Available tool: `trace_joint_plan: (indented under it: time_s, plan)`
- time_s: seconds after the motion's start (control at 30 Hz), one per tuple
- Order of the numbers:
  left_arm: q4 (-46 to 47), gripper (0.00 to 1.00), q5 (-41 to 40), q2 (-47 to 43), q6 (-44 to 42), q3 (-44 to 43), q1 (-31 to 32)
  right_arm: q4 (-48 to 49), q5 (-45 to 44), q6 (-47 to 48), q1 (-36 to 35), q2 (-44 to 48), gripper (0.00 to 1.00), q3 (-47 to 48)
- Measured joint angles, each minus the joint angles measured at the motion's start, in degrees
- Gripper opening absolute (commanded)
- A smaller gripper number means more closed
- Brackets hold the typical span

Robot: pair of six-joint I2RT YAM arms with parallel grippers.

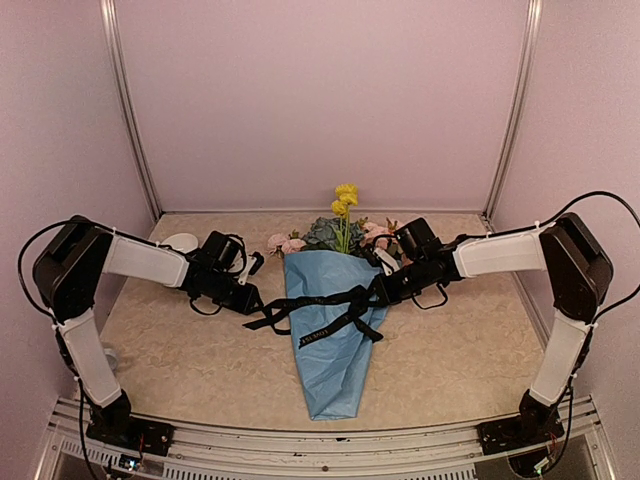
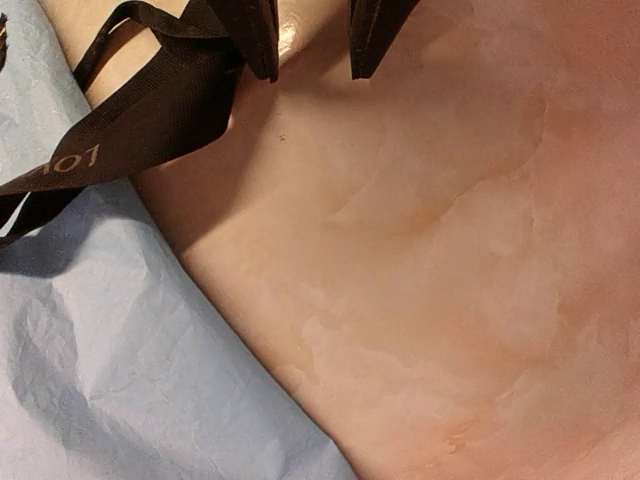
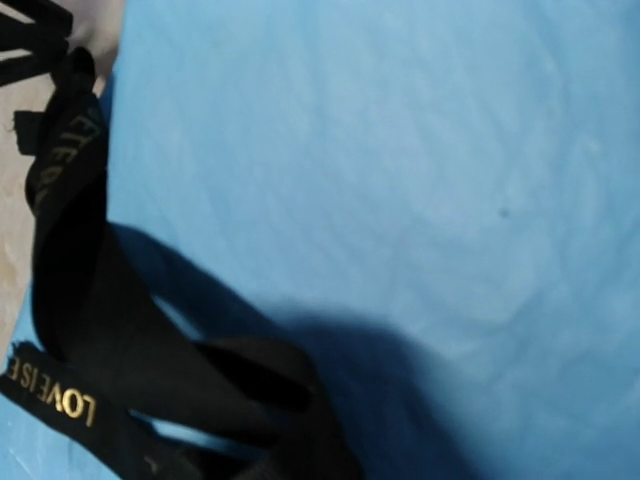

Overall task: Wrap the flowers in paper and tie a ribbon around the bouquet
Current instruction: Cross the ribbon over the folded bouquet.

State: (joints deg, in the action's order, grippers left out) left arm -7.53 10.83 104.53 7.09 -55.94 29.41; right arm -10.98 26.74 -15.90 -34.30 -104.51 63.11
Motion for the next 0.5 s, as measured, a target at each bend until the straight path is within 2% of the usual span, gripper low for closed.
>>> trace_joint_plan:
  time_s: [0.13,0.4,0.5]
  plan:
    - [3.21,0.36,2.71,-0.72,0.17,2.62,-0.94,-0.24,0.00,0.15,0.00,0.00,0.05,0.07]
    - [7.21,0.45,10.21,-2.86,0.20,4.55,-0.55,-0.74,-0.02,0.24,0.00,0.00,0.04,0.72]
    - [8.79,0.52,13.35,-4.76,0.33,5.95,-0.57,-0.83,-0.02,0.24,0.00,0.00,0.04,0.72]
